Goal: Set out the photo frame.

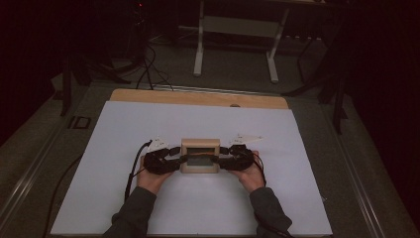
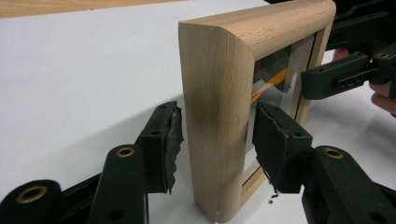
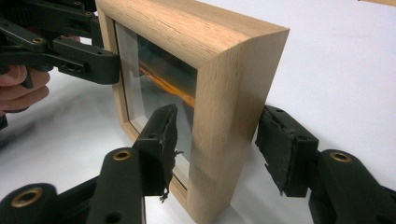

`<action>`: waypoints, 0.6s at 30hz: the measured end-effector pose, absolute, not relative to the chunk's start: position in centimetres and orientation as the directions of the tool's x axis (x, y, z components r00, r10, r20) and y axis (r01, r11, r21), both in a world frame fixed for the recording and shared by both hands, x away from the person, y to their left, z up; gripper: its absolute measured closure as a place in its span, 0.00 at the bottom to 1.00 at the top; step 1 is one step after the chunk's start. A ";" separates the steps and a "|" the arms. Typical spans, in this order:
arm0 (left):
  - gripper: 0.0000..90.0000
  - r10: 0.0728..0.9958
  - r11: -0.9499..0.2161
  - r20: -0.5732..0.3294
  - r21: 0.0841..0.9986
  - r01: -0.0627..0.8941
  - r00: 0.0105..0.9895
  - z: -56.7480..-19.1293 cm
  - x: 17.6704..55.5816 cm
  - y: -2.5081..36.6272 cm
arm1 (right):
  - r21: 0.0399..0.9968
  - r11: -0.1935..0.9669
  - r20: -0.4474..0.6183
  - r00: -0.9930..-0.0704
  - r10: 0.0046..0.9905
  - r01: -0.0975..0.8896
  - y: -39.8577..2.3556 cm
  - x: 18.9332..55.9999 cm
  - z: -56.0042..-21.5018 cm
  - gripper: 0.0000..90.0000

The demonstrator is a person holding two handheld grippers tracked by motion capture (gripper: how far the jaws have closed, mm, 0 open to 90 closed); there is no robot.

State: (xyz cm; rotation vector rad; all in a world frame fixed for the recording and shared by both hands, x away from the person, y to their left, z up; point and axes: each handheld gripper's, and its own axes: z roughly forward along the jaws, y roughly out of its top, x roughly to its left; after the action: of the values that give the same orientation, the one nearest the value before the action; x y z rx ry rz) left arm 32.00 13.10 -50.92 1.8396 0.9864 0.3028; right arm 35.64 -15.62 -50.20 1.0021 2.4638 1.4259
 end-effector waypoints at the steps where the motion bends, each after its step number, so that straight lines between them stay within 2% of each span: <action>1: 0.57 0.740 -0.182 -0.211 0.851 0.492 0.639 -50.9 32.0 13.2 | 0.811 0.336 0.210 -0.773 0.598 0.480 -15.7 35.6 -50.1 0.51; 18: 0.57 0.756 -0.164 -0.203 0.861 0.481 0.623 -50.1 30.6 16.0 | 0.826 0.331 0.193 -0.780 0.596 0.457 -16.9 34.7 -48.9 0.50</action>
State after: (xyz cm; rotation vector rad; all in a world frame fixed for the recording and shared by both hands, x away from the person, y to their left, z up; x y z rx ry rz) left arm 30.59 15.96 -50.12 1.8163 0.9968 0.3342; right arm 34.71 -16.86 -48.88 0.9733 2.4411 1.4397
